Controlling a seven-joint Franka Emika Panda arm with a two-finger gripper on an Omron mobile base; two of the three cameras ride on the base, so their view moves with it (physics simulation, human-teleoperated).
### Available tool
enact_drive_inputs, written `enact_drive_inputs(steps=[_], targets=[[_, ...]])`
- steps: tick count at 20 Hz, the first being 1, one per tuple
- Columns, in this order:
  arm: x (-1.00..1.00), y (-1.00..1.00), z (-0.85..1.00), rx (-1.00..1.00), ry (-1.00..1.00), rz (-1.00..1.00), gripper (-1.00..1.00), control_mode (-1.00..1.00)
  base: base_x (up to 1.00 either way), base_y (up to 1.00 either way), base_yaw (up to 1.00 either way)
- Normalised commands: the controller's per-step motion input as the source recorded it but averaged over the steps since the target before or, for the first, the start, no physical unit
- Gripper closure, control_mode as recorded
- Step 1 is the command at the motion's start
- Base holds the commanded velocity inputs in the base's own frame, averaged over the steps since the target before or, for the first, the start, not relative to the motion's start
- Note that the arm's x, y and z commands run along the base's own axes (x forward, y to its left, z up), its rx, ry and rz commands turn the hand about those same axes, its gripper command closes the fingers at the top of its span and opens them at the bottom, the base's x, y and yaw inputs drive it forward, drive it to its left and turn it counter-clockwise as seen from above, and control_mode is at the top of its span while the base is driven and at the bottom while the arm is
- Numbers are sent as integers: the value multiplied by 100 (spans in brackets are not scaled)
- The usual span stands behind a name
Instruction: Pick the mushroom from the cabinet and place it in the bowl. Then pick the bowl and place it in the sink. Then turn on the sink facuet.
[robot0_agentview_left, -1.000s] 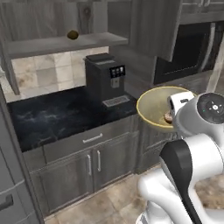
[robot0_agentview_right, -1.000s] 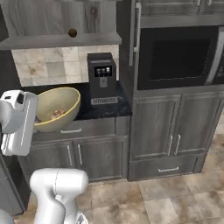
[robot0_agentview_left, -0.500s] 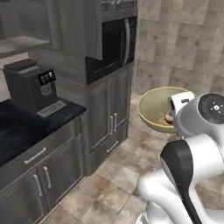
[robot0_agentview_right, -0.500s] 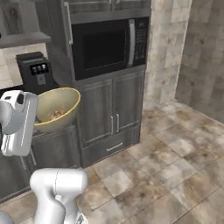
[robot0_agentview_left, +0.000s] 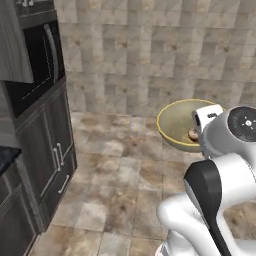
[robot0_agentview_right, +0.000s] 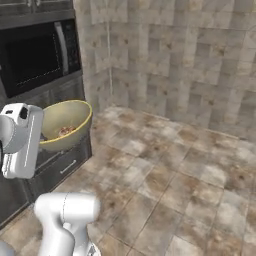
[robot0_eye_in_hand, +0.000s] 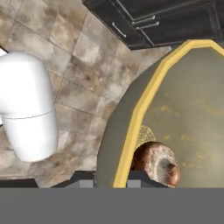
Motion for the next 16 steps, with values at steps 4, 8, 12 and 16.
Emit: enact_drive_inputs(steps=[4,8,12,16], targets=[[0,0,0,0,0,0,100,100,-16,0,-77],[0,0,0,0,0,0,100,100,-12,0,-77],[0,0,0,0,0,0,100,100,-6,0,-77],[0,0,0,0,0,0,100,100,0,22,-77]])
